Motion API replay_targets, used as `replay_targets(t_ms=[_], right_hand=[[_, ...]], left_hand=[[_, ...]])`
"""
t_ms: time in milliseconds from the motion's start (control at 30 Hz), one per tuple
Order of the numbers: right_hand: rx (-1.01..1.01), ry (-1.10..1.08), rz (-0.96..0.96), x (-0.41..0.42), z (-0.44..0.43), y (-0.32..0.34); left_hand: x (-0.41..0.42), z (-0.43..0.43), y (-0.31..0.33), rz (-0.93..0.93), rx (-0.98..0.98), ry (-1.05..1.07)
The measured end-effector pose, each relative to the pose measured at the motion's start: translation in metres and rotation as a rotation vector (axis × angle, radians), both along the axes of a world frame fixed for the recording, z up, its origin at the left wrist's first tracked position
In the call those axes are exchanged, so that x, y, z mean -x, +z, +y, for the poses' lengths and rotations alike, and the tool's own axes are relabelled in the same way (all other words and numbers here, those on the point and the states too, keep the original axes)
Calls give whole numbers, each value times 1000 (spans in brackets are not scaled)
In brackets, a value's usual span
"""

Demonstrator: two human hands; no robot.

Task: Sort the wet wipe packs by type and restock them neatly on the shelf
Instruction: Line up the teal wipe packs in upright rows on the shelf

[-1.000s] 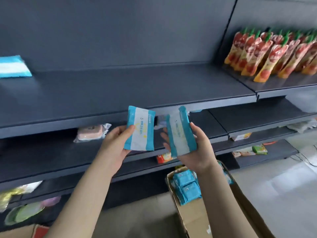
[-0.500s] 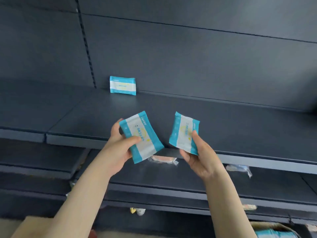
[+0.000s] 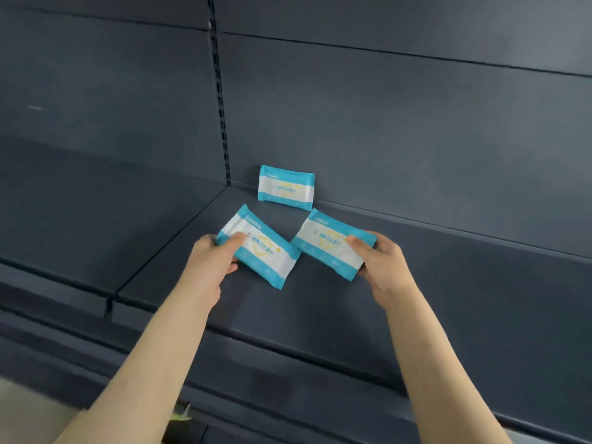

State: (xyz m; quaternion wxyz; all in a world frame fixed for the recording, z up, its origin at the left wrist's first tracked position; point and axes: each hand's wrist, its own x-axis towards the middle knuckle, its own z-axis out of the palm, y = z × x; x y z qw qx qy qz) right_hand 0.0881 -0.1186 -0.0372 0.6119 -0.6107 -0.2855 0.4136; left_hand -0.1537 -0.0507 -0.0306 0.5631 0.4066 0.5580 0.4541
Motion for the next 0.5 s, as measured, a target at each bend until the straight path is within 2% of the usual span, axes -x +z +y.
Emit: replay_targets(t_ms=[133,333,500], right_hand=[[4,-3,-10,4,48,-6],[-20,30,-106,22,112,-1],[-39,-98,-186,37,150,-2]], left_hand=[[13,26,3,33,-21,-43],[29,64,6,110,-90,-296],[26,114,5,276,-233,-466]])
